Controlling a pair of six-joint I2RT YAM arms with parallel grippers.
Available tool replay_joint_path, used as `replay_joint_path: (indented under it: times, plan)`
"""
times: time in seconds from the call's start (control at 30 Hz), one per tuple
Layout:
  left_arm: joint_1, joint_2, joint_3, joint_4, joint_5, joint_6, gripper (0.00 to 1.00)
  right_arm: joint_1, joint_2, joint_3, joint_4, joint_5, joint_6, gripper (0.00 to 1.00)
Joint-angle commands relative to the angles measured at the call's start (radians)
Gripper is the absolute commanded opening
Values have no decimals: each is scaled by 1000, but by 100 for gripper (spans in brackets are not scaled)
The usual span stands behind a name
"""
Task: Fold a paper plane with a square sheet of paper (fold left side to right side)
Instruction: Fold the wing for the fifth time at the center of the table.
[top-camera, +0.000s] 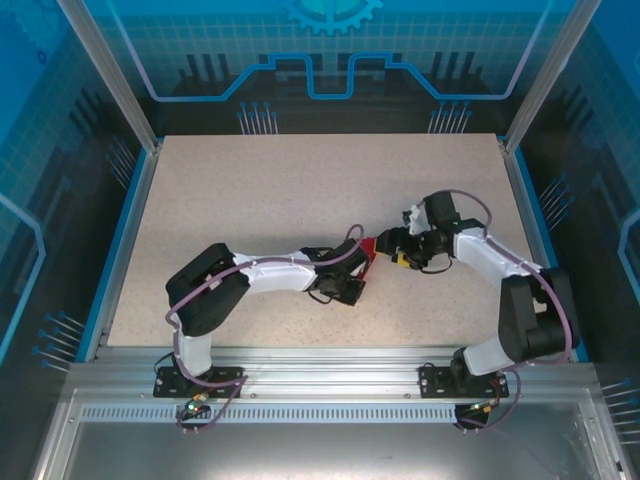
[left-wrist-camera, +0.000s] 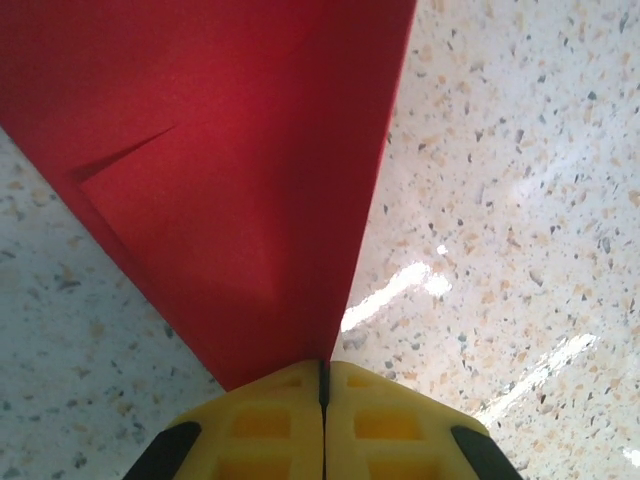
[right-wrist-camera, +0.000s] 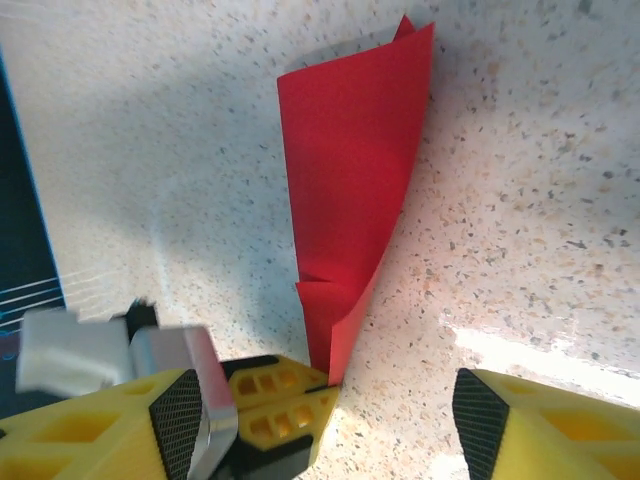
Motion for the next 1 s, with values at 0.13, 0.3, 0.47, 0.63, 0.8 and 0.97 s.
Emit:
replay_joint_path:
  times: [0.13,0.3,0.47,0.63,0.8,0.97]
  plan:
    - [84,-70,-108,175,185,-99,5,-13,9,-79,50,-48,-63,65]
    - [131,-117,-179,294,259,-179,2,22,34,-110,131,-50,-65,65]
    - [164,-130,-215,356,311,-247,0,61,58,-123,235,-69,-51,64]
    - [195,-123,-226,386,357,-315,0,107,96,-97,276,-52,-46,64]
    - [222,-115,-254,432,382,-372,0,137,165,-61,301,-53,-31,60]
    - [245,-94,-304,537,420,-437,0,155,200,-38,335,-56,-23,60]
